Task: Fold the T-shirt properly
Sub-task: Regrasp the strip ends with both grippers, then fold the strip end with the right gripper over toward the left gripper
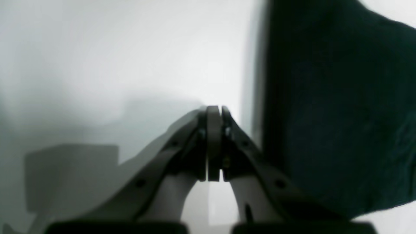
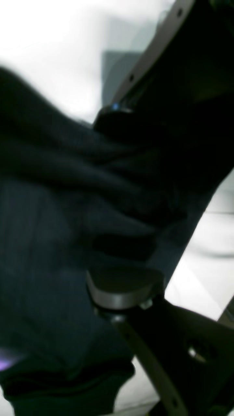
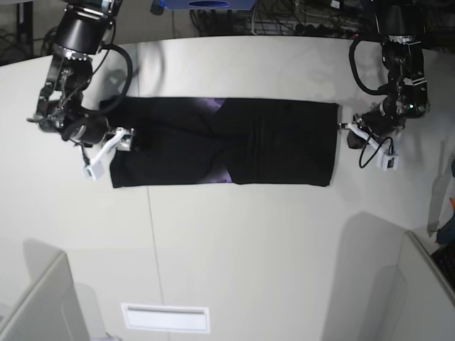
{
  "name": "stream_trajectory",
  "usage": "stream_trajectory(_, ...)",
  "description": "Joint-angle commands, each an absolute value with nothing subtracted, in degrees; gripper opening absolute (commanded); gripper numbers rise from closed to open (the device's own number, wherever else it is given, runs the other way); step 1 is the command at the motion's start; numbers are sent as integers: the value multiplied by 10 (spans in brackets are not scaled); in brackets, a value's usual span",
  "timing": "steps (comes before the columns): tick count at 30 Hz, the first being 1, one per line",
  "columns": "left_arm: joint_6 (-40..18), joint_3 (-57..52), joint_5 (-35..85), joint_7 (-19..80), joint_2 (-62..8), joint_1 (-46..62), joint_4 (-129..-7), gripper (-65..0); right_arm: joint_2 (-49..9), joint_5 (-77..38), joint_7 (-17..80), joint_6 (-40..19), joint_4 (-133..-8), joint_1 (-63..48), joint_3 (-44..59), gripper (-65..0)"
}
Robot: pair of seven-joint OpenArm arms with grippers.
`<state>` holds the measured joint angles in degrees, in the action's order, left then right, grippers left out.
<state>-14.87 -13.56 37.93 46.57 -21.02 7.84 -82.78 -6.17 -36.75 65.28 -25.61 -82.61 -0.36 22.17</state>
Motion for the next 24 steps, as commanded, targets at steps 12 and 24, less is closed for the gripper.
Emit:
stream_trajectory(12, -145, -13, 372, 475, -199, 54, -821, -650, -84, -354, 592, -254, -783, 2, 248, -650)
stream_trajectory(24, -144, 67, 373, 477, -179, -15, -778, -650, -83, -351, 705, -250, -971, 8, 238, -650)
